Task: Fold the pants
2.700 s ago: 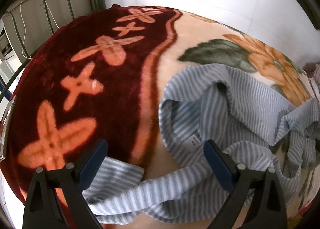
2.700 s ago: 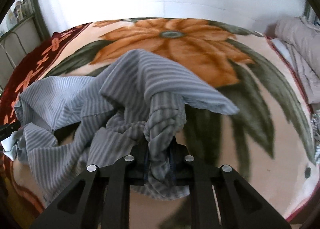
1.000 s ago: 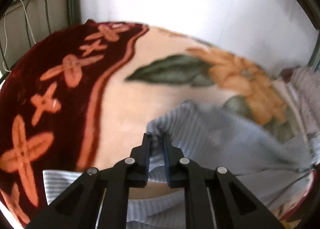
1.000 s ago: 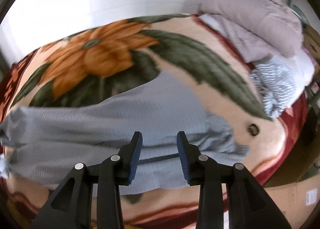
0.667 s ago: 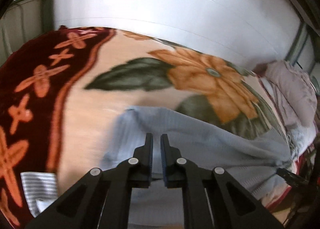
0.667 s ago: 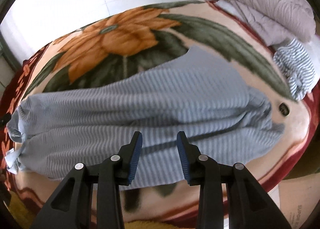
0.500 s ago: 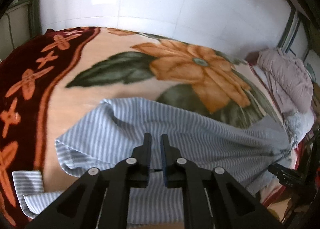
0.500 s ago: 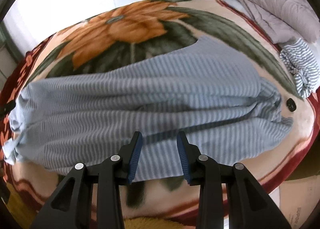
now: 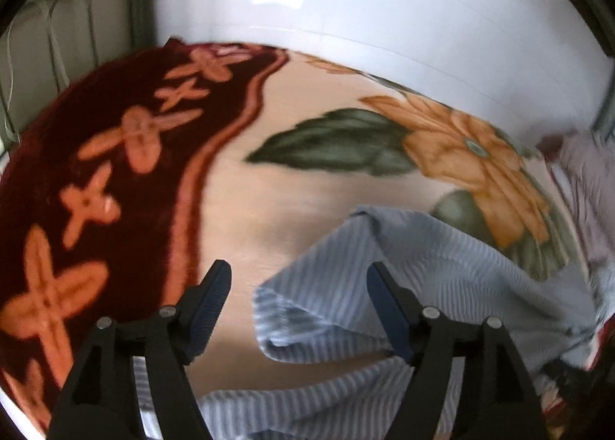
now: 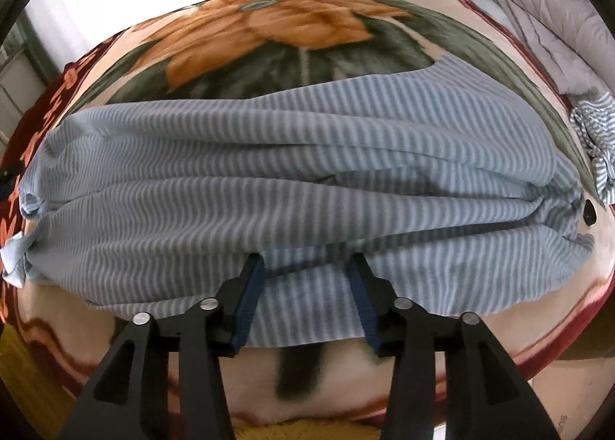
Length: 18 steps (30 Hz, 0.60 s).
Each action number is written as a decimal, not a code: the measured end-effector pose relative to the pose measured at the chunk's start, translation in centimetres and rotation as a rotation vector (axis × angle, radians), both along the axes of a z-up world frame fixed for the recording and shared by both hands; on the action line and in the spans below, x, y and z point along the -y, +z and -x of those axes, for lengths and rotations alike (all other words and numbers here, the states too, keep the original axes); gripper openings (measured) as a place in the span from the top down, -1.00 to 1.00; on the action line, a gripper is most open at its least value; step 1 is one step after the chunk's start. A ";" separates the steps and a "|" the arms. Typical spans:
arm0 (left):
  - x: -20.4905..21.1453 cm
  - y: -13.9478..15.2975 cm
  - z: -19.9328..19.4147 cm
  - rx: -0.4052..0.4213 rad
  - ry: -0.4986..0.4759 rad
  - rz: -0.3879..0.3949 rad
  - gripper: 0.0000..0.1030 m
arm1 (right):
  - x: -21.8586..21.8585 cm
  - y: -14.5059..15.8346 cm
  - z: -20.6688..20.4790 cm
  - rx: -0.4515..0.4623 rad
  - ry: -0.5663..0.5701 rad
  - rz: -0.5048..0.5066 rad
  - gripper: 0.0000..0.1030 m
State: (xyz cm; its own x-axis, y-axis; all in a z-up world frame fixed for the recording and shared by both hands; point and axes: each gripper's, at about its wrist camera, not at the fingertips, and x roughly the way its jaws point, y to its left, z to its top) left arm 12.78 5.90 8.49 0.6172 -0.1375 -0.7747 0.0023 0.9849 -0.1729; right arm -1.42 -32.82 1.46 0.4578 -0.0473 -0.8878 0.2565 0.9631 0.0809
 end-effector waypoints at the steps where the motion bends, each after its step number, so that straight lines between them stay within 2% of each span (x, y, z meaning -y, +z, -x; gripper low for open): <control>1: -0.6 -0.6 -0.4 -0.017 0.001 0.050 -0.49 | -0.1 0.0 -0.1 -0.003 0.005 0.002 -0.05; 3: -1.0 -1.5 -1.0 -0.042 -0.003 0.107 -0.49 | -0.5 -0.2 -0.2 -0.016 0.014 0.014 -0.05; 7: -0.5 -3.4 -2.4 -0.108 -0.008 0.171 -0.47 | -0.8 -0.4 -0.4 -0.027 0.018 0.030 -0.05; 8: -0.3 -3.6 -2.6 -0.113 -0.019 0.199 -0.32 | -0.8 -0.4 -0.4 -0.030 0.017 0.032 -0.05; 9: 0.1 -3.7 -2.6 -0.108 -0.035 0.218 0.14 | -0.8 -0.5 -0.4 -0.033 0.016 0.033 -0.05; 11: 1.3 -3.2 -2.5 -0.103 -0.072 0.225 0.55 | -0.8 -0.5 -0.4 -0.033 0.015 0.031 -0.05; 13: 2.3 -2.5 -2.2 -0.072 -0.092 0.211 0.55 | -0.8 -0.6 -0.5 -0.039 0.013 0.025 -0.05; 15: 3.3 -1.6 -1.8 -0.055 -0.118 0.214 0.64 | -0.7 -0.6 -0.4 -0.035 0.012 0.019 -0.05; 18: 4.7 -0.2 -1.0 -0.033 -0.164 0.269 0.76 | -0.4 -0.6 -0.4 -0.031 0.006 0.009 -0.05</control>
State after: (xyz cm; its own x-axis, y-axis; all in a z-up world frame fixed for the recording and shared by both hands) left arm 13.77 1.17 8.33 0.5446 -0.4355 -0.7167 0.1474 0.8910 -0.4295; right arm -1.02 -32.45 0.86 0.4308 -0.0524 -0.9009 0.2531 0.9653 0.0649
